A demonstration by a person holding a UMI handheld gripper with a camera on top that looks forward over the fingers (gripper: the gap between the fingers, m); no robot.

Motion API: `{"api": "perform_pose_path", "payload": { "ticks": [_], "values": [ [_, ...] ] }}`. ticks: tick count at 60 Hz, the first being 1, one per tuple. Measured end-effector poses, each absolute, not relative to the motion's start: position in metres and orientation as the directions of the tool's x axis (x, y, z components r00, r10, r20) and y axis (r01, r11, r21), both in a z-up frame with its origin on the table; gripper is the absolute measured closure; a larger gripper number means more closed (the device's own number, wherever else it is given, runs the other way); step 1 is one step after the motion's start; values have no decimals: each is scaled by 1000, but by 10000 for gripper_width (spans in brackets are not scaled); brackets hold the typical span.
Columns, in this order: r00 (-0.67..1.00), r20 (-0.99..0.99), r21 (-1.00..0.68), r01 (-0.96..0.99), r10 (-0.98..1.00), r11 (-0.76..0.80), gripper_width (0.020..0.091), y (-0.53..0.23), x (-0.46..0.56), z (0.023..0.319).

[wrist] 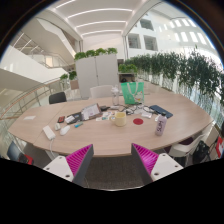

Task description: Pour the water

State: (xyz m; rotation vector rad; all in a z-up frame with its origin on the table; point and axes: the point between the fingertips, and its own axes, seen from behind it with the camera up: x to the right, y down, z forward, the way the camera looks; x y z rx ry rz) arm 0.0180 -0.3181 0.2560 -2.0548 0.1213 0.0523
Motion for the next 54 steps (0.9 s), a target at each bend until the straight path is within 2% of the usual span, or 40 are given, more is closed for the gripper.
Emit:
{"api": "perform_pose_path", "payload": {
  "ticks": [13,26,38,54],
  "values": [
    [994,-50,-888,-90,-100,-451,266,-306,36,249],
    [992,-36,-916,-82,-123,-393,267,-259,107,223],
    [991,5,-965,-30,-133,-260,264,-180,232,176],
    [981,-33,-973,-75,-191,-218,273,-64,350,89]
  ]
}}
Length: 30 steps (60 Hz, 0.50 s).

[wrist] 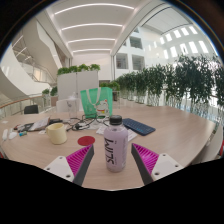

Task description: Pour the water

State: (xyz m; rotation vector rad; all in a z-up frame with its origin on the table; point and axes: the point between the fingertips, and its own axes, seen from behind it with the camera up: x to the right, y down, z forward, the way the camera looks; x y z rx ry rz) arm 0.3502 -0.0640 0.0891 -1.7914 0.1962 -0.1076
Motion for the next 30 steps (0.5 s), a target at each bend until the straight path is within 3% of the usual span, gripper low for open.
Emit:
{"api": "perform_pose_path", "payload": {
  "ticks": [9,11,14,15,30],
  "values": [
    [983,-32,-976,-69,-179,-205,292,-10,372,64],
    [985,-30,-977,-64,-168,-201,348,-7,372,64],
    [989,-28,-978,-58,-148,-202,521,0,372,60],
    [989,-29,-977,-59,-145,-207,541,5,371,57],
    [988,-43,-975,-73,-147,-209,579,16,360,58]
  ]
}}
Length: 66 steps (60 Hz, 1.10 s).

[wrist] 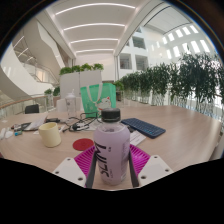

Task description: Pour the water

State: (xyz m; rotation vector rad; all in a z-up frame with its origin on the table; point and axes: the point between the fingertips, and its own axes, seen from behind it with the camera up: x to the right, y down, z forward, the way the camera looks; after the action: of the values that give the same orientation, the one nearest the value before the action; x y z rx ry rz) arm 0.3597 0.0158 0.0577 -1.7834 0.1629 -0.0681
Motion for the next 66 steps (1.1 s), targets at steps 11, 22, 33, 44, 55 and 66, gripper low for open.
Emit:
{"api": "perform_pose_path", "payload": {
  "ticks": [11,22,33,44,55,66],
  "values": [
    [975,-104,-949,-156,-196,-272,685,24,354,59],
    [973,14,-980,-32,-230,-196,689,49,357,174],
    [779,607,-783,554,-157,-281,690,109,300,263],
    [-2,989,47,953,149,-299,692,184,218,200],
    [-567,729,651,748,383,-132,691,189,217,166],
    [-631,658,713,698,410,-70,690,205,209,153]
  ]
}}
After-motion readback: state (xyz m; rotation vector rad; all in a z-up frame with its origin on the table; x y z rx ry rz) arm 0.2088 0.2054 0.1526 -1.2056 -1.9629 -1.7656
